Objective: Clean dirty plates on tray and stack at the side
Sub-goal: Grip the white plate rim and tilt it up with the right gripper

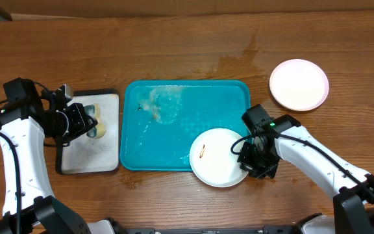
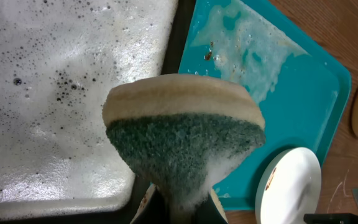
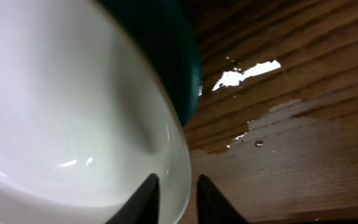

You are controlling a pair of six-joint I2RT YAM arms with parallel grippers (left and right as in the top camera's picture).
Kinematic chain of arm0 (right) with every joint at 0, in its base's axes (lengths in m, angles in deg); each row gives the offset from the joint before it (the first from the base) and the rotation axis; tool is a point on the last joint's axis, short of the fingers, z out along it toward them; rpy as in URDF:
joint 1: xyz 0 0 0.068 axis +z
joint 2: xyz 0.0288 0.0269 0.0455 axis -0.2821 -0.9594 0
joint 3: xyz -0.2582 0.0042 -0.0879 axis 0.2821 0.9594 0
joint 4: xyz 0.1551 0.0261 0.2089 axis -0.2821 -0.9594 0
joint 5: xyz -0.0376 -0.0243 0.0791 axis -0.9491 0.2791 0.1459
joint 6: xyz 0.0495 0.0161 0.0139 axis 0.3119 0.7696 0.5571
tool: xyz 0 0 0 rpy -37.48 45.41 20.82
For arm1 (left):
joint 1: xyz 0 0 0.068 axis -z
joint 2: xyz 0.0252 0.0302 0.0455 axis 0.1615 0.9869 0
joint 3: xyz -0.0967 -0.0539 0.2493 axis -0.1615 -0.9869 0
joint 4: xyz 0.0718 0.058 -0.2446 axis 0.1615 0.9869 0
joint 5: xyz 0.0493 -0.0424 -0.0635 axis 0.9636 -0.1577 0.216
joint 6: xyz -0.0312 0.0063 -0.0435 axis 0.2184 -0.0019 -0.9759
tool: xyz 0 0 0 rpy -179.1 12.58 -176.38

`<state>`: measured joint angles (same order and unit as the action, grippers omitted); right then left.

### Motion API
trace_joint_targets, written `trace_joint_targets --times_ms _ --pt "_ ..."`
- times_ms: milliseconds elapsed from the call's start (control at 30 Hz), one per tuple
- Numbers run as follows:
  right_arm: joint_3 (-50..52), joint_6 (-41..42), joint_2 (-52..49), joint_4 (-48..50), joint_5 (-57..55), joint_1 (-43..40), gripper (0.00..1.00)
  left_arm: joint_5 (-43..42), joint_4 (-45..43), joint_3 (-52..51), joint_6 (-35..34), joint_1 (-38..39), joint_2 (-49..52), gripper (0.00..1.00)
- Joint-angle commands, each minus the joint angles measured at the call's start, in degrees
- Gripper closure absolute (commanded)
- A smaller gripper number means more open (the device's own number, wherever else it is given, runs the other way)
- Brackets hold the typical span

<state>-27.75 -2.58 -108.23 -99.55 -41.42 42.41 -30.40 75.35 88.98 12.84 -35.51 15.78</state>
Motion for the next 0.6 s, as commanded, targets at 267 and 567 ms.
trace_joint_targets --times_ms 267,567 --pt "0.3 1.9 0.2 0.4 -1.6 0.3 0.84 0.0 0.0 0.3 1.0 0.4 0.2 0.96" --pt "3.1 4.7 0.2 4.1 -1.5 1.3 0.96 -0.1 0.0 0.3 1.0 0.4 0.2 0.96"
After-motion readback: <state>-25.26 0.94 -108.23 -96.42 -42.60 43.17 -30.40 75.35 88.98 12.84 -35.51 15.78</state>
